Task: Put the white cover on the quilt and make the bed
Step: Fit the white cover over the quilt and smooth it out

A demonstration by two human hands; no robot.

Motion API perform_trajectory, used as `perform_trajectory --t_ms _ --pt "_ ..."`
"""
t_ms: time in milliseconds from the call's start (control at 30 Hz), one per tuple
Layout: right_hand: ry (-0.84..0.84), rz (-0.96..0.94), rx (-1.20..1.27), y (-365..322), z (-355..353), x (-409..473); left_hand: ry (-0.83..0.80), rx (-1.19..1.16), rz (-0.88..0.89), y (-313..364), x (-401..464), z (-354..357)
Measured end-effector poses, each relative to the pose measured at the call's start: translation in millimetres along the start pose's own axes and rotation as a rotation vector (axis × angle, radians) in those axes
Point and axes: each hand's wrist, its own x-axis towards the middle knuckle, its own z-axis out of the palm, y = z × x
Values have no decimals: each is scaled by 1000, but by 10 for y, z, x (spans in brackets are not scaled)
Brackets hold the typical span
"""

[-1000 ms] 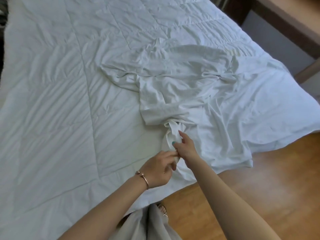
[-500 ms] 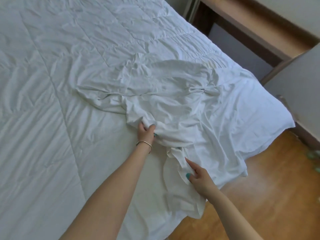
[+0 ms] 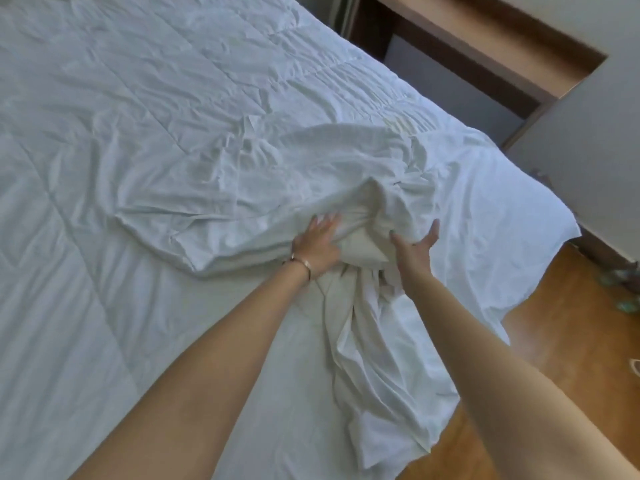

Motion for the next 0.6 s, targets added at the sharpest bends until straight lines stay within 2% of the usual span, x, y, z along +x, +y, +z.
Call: perform_trajectory --t_ms 33,67,133,200,333,433,533,600 --pt "-74 -171 -211 95 -2 27 -72 123 -40 -167 -66 199" --pt "-167 -320 -462 214 11 17 -144 136 -101 -305 -135 412" --pt "-291 -503 -966 538 67 57 -214 -73 -254 -393 -307 794" --pt "-299 -590 -1253 807 120 121 -176 -186 -310 -363 -342 1097" --pt "-221 -647 -1238 1089 152 226 -111 -87 -370 -103 -202 1422" --pt "-182 -647 -1251 1087 67 339 -83 8 -345 -94 -83 1503" --pt "-233 -567 -1288 1031 -90 447 53 -137 -316 -151 -182 1425" --pt "-224 -586 -1302 1043 -169 460 160 -301 -393 -238 -386 1307"
